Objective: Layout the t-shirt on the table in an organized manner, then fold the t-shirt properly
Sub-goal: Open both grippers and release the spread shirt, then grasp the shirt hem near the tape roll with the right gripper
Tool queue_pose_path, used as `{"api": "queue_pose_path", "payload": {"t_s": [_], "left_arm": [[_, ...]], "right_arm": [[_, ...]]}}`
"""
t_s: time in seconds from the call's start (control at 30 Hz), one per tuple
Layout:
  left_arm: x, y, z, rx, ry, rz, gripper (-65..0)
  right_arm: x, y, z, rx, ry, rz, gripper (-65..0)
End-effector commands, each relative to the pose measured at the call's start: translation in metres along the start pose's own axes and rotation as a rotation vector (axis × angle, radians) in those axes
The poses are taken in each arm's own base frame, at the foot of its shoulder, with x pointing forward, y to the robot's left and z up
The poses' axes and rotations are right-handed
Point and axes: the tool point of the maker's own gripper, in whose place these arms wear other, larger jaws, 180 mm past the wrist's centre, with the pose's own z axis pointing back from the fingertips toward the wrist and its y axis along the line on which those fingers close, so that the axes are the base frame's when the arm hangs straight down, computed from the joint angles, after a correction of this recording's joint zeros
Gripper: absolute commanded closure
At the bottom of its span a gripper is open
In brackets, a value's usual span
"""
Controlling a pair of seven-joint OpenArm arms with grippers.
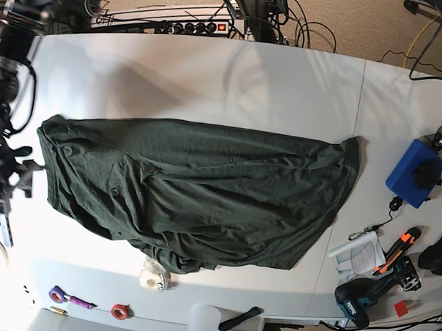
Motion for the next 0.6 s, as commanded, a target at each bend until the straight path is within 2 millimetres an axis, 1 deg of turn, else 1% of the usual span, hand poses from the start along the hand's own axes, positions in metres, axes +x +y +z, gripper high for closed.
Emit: {"api": "queue_pose_path", "payload": {"t_s": [0.0, 0.1, 0.2, 0.27, 0.37, 0.47, 0.57], "left_arm": [[0.02, 0.001, 0.009, 0.007, -0.057, -0.026, -32.4], [0.019, -0.005, 0.001, -0.014, -0.062, -0.019, -32.4], [0.018, -0.011, -0.007, -0.034, -0.066, -0.012, -32.4], [0.016, -0.013, -0.013, -0.039, -0.062, -0.011, -32.4], [0.01, -0.015, -0.019, -0.037, -0.047, -0.011, -32.4], [0.006, -0.015, -0.02, -0.037, -0.042, -0.005, -32.4], [0.001, -0.015, -0.021, -0.038, -0.036, 0.001, -32.4]], "right_arm": [[0.024, 0.0, 0.002, -0.004, -0.071, 0.007, -28.3], [0.039, 0.039, -0.013, 0.041, -0.107, 0.04, -28.3], [0.058, 0.085, -0.026, 0.076, -0.145, 0.135, -28.4], [0.071, 0.11, -0.037, 0.062, -0.161, 0.208, -29.0], [0.086, 0.134, -0.058, 0.039, -0.165, 0.274, -29.1], [0.098, 0.155, -0.081, 0.076, -0.147, 0.292, -29.2], [0.102, 0.163, -0.104, 0.088, -0.099, 0.268, -29.2]]}}
